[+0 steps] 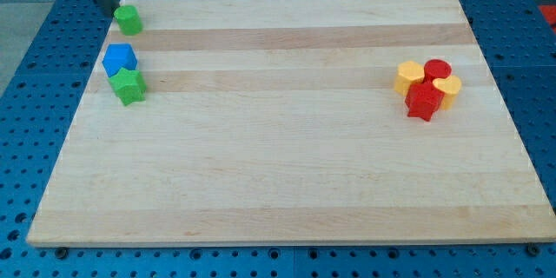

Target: Nudge the green circle to up a bit

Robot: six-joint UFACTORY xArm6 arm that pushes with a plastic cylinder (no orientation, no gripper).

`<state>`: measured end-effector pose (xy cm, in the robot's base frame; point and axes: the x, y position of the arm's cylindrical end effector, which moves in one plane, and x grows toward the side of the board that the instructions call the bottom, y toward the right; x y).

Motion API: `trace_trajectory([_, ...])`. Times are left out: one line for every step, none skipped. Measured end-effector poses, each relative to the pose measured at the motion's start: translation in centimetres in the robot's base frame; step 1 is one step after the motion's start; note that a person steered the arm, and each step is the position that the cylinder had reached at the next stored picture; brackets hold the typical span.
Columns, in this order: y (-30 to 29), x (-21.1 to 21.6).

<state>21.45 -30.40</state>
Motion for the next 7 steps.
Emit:
trace_trajectory([-0.1, 0.0])
trace_trajectory([-0.1, 0.1])
trace_trajectory([-0.1, 2.3])
trace_trajectory([-0.1, 5.6])
trace_trajectory([0.0, 7.1])
trace_trajectory([0.6, 7.9])
trace_trajectory([1.4, 7.3])
